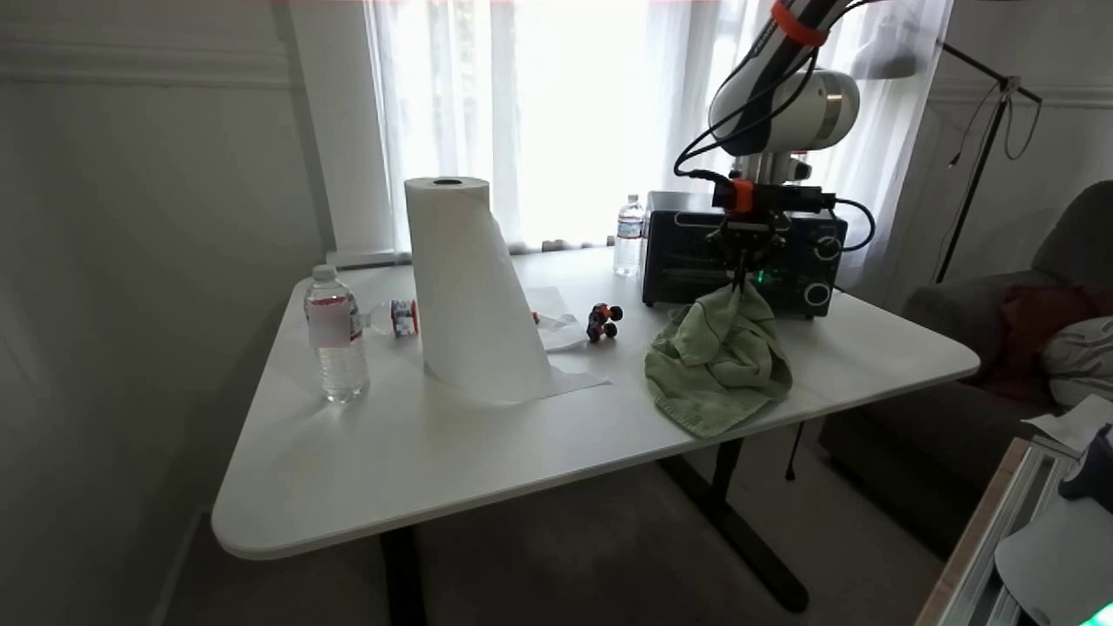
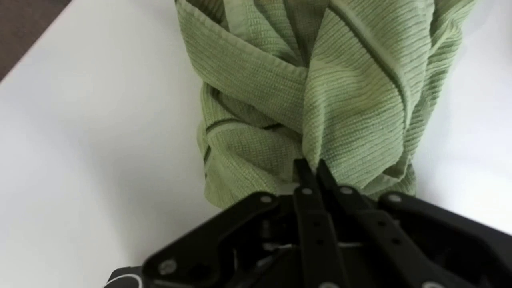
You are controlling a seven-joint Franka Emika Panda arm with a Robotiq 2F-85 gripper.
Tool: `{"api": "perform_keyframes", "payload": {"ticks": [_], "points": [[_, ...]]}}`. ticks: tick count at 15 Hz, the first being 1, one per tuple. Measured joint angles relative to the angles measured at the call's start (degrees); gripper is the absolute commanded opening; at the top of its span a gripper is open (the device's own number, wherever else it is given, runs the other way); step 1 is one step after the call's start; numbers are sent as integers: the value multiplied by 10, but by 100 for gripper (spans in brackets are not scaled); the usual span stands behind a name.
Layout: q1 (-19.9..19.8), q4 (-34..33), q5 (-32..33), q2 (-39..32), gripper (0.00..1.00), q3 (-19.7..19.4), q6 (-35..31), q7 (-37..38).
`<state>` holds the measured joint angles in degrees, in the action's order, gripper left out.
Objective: Pick up the green towel and put it on top of the oven
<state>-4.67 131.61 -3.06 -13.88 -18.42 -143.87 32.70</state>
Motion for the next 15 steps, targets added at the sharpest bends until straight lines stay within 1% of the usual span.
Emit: {"api": "perform_keyframes", "payload": {"ticks": [4,10,12,15], "points": [[-13,71,17,115,5,-3,-22,-13],[-56,163,19,283,4,21,-30,-61],[-61,180,19,312,4,23,-30,-68],[-62,185,19,317,3,25,-30,-69]]}}
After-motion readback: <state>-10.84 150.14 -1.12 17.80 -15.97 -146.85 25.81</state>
